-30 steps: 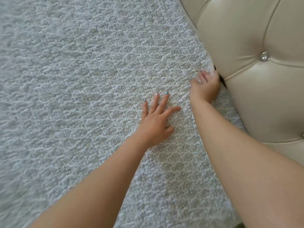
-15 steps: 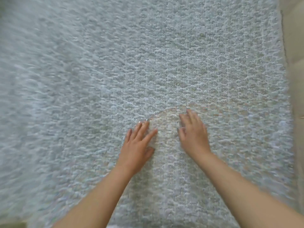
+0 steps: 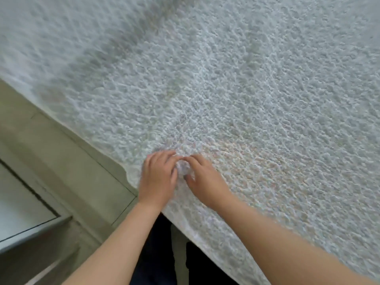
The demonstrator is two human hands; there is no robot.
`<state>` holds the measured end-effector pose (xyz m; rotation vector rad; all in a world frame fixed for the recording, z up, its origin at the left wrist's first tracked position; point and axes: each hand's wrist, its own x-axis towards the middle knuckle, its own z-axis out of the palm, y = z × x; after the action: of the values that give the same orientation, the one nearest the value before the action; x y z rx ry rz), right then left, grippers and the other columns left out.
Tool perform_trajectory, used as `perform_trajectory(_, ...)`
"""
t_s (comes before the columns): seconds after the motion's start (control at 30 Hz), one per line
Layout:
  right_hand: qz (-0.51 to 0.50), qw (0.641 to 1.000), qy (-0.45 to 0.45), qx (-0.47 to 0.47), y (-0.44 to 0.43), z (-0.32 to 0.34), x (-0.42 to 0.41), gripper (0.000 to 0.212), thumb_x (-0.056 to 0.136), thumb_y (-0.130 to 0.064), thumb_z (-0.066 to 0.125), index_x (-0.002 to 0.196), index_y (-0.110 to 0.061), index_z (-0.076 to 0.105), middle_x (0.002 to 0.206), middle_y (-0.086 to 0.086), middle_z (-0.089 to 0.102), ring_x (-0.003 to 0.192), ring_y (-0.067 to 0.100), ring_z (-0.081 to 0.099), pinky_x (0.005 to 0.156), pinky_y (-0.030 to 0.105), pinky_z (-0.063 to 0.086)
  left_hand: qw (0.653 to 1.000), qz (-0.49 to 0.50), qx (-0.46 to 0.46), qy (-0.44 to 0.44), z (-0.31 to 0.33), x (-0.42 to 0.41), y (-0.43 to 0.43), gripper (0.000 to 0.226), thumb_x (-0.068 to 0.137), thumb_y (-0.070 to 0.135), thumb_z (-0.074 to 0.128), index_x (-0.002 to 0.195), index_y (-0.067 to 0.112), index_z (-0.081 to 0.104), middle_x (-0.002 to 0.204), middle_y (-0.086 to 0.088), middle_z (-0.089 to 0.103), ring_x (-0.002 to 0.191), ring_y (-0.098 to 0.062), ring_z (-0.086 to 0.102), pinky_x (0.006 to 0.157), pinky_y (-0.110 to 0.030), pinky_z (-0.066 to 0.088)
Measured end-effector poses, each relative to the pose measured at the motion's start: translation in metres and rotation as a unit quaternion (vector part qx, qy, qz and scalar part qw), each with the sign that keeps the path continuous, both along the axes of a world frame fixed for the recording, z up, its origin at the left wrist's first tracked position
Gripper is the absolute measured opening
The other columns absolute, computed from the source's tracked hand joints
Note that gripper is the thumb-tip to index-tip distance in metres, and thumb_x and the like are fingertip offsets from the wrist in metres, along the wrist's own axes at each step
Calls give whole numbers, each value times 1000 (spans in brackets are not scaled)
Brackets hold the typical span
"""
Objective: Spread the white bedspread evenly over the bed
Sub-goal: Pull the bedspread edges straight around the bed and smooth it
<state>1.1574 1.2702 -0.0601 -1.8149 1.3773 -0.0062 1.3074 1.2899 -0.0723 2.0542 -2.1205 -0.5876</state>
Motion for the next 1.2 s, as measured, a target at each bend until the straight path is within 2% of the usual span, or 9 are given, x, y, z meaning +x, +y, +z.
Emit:
perform_trajectory(0.17, 2, 990, -42, -135, -10, 14, 81, 37, 94, -24, 54, 129, -13, 51, 128, 5, 51, 118, 25, 50, 95, 34, 44, 947, 297, -110, 52, 7, 71, 11, 27, 88, 16, 57, 115, 22, 60, 126, -2, 50, 118, -24, 44, 101, -37, 31)
perform_trajectory(0.33, 104, 981, 48, -157, -30, 10, 153, 51, 84, -55, 54, 121, -20, 55, 122, -1, 53, 119, 23, 46, 103, 39, 31, 733, 604, 32, 310, -11, 151, -16, 62, 85, 36, 65, 133, 7, 40, 130, -13, 48, 115, -28, 53, 102, -41, 42)
perform_trajectory(0.43, 142, 977, 138, -82, -44, 6, 189, 78, 73, -70, 57, 128, -17, 41, 126, 2, 45, 118, 24, 43, 97, 38, 42, 647, 619, 111, 431, -21, 187, -43, 44, 78, 38, 73, 107, 11, 54, 102, -8, 64, 86, -22, 63, 85, -41, 56)
perform_trajectory(0.6, 215, 922, 284, -149, -56, -2, 235, 57, 87, -47, 55, 126, -11, 35, 118, 7, 47, 104, 25, 50, 62, 32, 41, 697, 554, 135, 435, -25, 236, -58, 10, 89, 18, 64, 89, 14, 56, 94, -6, 65, 90, -26, 66, 78, -40, 58)
perform_trajectory(0.7, 243, 921, 251, -174, -57, -4, 261, 37, 95, -28, 45, 127, -10, 40, 115, 8, 55, 96, 25, 58, 58, 31, 37, 736, 526, 87, 418, -14, 254, -56, 11, 93, 17, 59, 96, 8, 53, 94, -9, 64, 87, -25, 64, 71, -36, 57)
perform_trajectory(0.8, 289, 924, 213, -129, -60, -3, 281, 23, 98, -19, 40, 119, -11, 45, 111, 6, 59, 95, 24, 60, 60, 31, 38, 726, 526, 88, 435, -19, 275, -47, 16, 92, 18, 60, 86, 9, 49, 95, -13, 64, 89, -30, 64, 79, -45, 57)
perform_trajectory(1.0, 328, 908, 260, 10, -85, 9, 297, 33, 91, -51, 44, 97, -19, 50, 100, 0, 61, 88, 22, 60, 67, 32, 43, 704, 508, 187, 460, -27, 286, -47, 20, 88, 16, 67, 98, 11, 50, 88, -9, 63, 62, -14, 61, 56, -23, 51)
perform_trajectory(1.1, 286, 927, 241, -5, -98, 22, 331, 39, 91, -58, 39, 87, -21, 53, 89, -3, 61, 80, 20, 60, 69, 33, 47, 727, 483, 205, 442, -17, 316, -47, 31, 82, 24, 73, 106, 18, 53, 88, -1, 62, 77, -19, 63, 71, -31, 47)
perform_trajectory(1.2, 215, 958, 181, -55, -111, 38, 380, 28, 93, -47, 43, 87, -22, 54, 90, -5, 61, 78, 19, 58, 68, 33, 48, 722, 495, 188, 445, -8, 356, -42, 21, 87, 15, 64, 106, 19, 56, 89, -2, 64, 84, -24, 63, 65, -27, 43)
